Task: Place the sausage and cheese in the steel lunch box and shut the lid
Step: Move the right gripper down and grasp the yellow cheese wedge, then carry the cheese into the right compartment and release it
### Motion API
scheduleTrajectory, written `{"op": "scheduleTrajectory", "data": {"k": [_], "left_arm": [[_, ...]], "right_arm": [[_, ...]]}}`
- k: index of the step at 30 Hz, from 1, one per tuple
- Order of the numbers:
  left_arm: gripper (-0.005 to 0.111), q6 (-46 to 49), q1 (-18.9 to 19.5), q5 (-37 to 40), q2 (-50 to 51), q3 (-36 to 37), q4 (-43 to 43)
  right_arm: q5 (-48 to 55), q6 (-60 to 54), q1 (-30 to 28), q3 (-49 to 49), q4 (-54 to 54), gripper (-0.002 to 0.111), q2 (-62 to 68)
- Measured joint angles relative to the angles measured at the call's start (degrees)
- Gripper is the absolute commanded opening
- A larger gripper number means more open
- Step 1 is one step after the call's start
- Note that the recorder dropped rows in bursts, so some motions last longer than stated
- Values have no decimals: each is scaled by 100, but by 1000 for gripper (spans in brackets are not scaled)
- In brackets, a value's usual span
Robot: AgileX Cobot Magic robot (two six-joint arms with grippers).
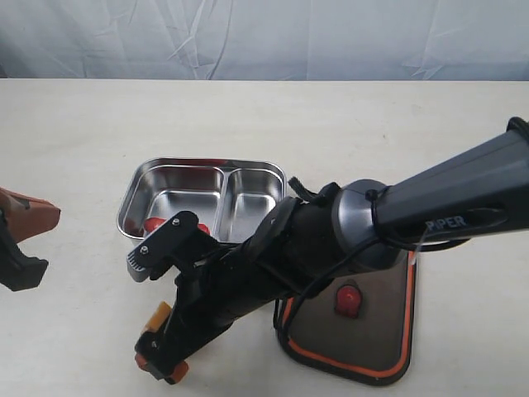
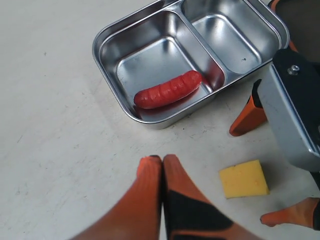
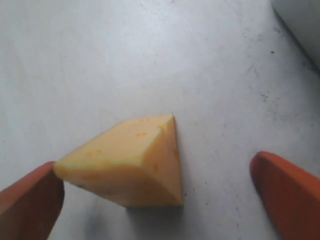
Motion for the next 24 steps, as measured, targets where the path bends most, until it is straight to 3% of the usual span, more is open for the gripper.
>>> {"op": "scheduleTrajectory", "data": {"k": [2, 5, 17, 24], "left_arm": [[0, 0, 0, 0, 0, 0, 0], [0, 0, 0, 0, 0, 0, 0], [0, 0, 0, -42, 0, 0, 9], [0, 0, 0, -56, 0, 0, 12]], "right_arm": [[0, -11, 0, 0, 0, 58, 0], [58, -11, 0, 0, 64, 3, 50], [411, -9, 10, 0, 10, -1, -305], [-1452, -20, -119, 0, -348, -1, -1658]]}}
